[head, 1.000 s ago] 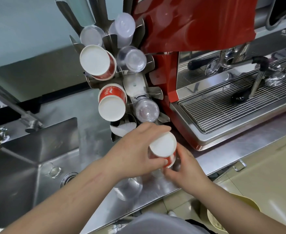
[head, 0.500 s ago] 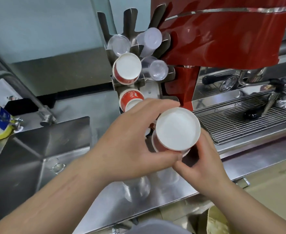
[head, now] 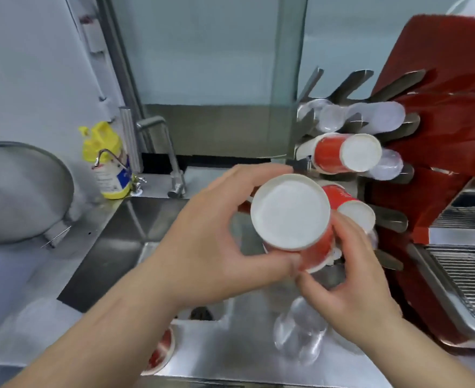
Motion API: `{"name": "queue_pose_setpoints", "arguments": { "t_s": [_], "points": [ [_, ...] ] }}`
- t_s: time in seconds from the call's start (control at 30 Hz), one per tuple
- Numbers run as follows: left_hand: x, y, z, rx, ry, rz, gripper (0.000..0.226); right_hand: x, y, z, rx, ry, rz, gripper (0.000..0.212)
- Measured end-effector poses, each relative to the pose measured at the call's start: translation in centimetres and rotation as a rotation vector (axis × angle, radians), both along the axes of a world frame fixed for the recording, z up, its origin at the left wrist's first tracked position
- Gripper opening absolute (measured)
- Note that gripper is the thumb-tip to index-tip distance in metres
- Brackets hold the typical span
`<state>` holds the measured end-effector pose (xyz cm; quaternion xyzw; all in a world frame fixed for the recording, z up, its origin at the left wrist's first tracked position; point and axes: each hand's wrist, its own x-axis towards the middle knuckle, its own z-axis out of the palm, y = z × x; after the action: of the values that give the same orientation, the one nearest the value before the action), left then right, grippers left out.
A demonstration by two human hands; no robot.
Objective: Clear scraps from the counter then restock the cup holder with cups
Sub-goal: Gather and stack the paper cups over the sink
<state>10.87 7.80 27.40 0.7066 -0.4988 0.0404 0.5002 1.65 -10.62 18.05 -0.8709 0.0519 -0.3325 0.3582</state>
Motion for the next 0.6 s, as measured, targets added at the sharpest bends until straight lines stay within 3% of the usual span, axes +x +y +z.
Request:
{"name": "queue_pose_setpoints", "arguments": {
  "t_s": [0.27,0.6],
  "points": [
    [2.5,10.2,-1.9,-0.012,0.113,0.192,0.066,5.9,8.6,-1.0,-0.02,0.112,0.21,0.081],
    [4.2,19.5,-6.0,0.121,0.23,0.359,0.062,9.0,18.6,-6.0,0.012,0.263,0.397,0.082]
  ]
}}
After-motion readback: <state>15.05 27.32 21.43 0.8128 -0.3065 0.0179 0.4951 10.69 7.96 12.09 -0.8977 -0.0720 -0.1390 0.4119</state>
